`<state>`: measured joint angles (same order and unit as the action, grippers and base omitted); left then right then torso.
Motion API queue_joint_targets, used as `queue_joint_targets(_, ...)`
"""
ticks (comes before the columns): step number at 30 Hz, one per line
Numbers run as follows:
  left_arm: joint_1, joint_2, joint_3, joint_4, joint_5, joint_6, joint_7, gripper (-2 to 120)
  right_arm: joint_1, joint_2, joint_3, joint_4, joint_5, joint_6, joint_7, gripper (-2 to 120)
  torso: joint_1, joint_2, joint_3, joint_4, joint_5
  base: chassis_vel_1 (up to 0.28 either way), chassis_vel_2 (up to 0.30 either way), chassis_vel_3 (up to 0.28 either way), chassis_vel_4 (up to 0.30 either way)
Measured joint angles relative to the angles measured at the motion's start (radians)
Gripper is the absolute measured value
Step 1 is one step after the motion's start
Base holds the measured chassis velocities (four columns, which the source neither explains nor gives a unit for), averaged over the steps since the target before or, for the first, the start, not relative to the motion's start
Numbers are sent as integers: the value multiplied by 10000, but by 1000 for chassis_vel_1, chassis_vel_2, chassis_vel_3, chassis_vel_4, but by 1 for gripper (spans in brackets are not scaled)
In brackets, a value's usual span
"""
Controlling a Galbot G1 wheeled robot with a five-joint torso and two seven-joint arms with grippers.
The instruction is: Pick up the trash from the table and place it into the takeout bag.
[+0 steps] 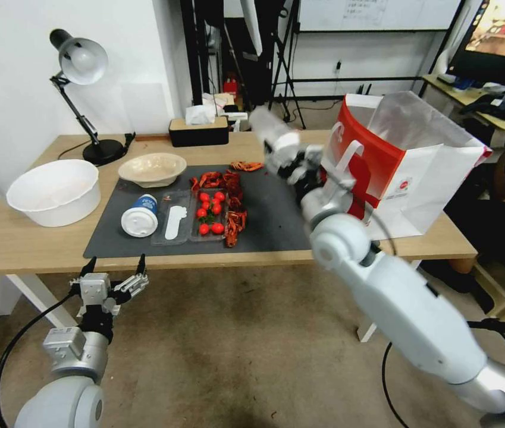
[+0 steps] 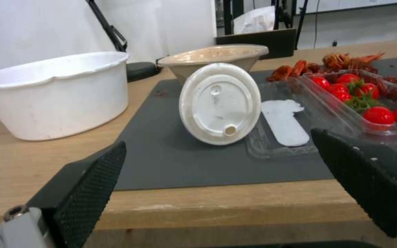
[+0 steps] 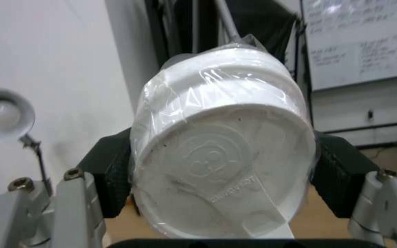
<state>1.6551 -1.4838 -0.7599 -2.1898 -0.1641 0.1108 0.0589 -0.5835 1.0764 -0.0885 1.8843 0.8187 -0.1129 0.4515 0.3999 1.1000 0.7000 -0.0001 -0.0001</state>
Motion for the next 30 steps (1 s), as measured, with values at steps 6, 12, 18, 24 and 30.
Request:
queue_joint_targets(6, 2, -7, 27, -5, 23, -4, 0, 100, 270, -633, 1249, 1082, 386, -682, 420, 74, 0, 0, 0, 2, 2, 0, 0, 0, 0)
queue_joint_targets(12, -1, -12, 64, -6, 41, -4, 8, 100, 315, -1436, 2082, 1537, 545, -1404, 1278, 74, 0, 0, 0, 0, 3, 0, 0, 0, 0)
queue_joint_targets(18, -4, -23, 115, -6, 56, -4, 28, 100, -122, -1749, 2892, 1612, 598, -2552, 2802, 74, 0, 0, 0, 1, 1, 0, 0, 0, 0)
queue_joint_targets(24, 10, 0, 121, -20, 57, -15, 48, 100, -638, -1739, 3345, 1546, 585, -3123, 3429, 74, 0, 0, 0, 1, 2, 0, 0, 0, 0)
queue_joint_targets(30, 68, 5, 158, -85, 87, -47, 81, 100, -796, -1723, 3561, 1493, 650, -3324, 3663, 87, 0, 0, 0, 2, 0, 0, 0, 0, 0)
